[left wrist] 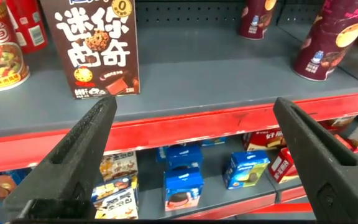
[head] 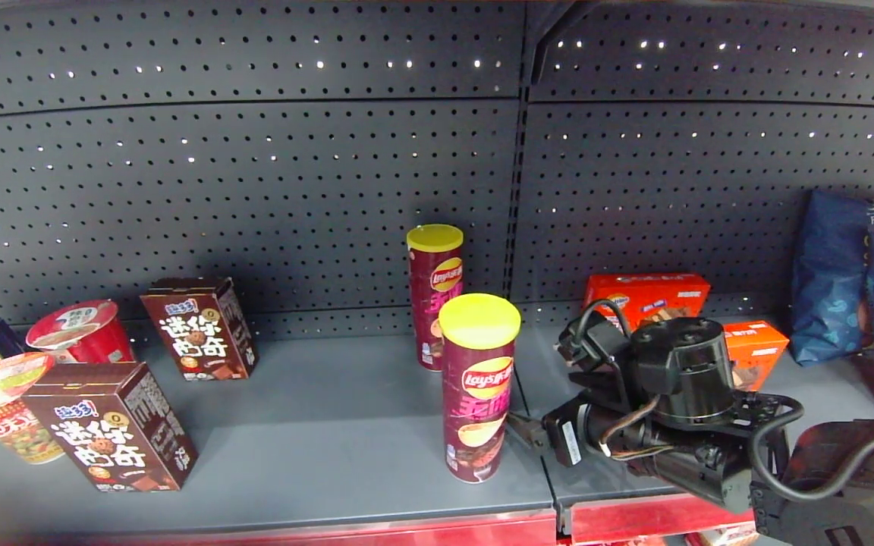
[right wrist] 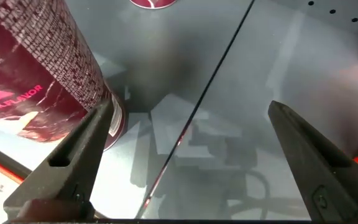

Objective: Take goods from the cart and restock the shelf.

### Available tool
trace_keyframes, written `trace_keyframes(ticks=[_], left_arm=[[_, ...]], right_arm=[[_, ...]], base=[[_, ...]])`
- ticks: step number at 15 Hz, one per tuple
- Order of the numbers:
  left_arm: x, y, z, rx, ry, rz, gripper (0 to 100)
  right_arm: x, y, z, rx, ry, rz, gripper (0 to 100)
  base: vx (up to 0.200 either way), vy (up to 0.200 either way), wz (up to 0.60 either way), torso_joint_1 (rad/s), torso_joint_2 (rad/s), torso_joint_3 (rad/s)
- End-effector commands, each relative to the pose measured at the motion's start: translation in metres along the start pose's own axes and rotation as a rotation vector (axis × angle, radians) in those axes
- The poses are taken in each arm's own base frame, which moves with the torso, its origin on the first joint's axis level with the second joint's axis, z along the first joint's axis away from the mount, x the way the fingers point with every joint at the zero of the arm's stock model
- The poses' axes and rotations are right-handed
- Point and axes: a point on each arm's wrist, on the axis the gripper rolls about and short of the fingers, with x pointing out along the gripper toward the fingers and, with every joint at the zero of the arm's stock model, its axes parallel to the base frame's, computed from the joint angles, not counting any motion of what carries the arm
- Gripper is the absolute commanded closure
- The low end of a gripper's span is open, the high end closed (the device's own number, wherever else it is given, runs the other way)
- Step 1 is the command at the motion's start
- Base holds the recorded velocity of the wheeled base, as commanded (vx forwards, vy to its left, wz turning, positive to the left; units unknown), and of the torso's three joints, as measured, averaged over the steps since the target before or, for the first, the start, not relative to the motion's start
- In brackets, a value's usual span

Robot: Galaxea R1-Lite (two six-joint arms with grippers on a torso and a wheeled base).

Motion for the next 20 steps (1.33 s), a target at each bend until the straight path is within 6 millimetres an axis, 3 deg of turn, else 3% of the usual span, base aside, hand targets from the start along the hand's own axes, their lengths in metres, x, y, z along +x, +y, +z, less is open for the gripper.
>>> trace_keyframes(ticks=[1, 7, 20], left_arm=[[0.0, 0.0, 0.0, -0.002, 0.003, 0.002, 0], [0.0, 0.0, 0.0, -0.002, 0.003, -0.002, 0], [0.0, 0.0, 0.0, -0.017, 0.003, 0.0, 0]], right_arm=[[0.0, 0.0, 0.0, 0.0, -0.002, 0.0, 0], [0.009, 0.013, 0.003, -0.012, -0.008, 0.029, 0], [0.012, 0.019, 0.004, -0.019, -0.009, 0.033, 0]], base=[[0.0, 0.0, 0.0, 0.0, 0.0, 0.0], [0.0, 0.0, 0.0, 0.0, 0.0, 0.0], [0.0, 0.0, 0.0, 0.0, 0.0, 0.0]])
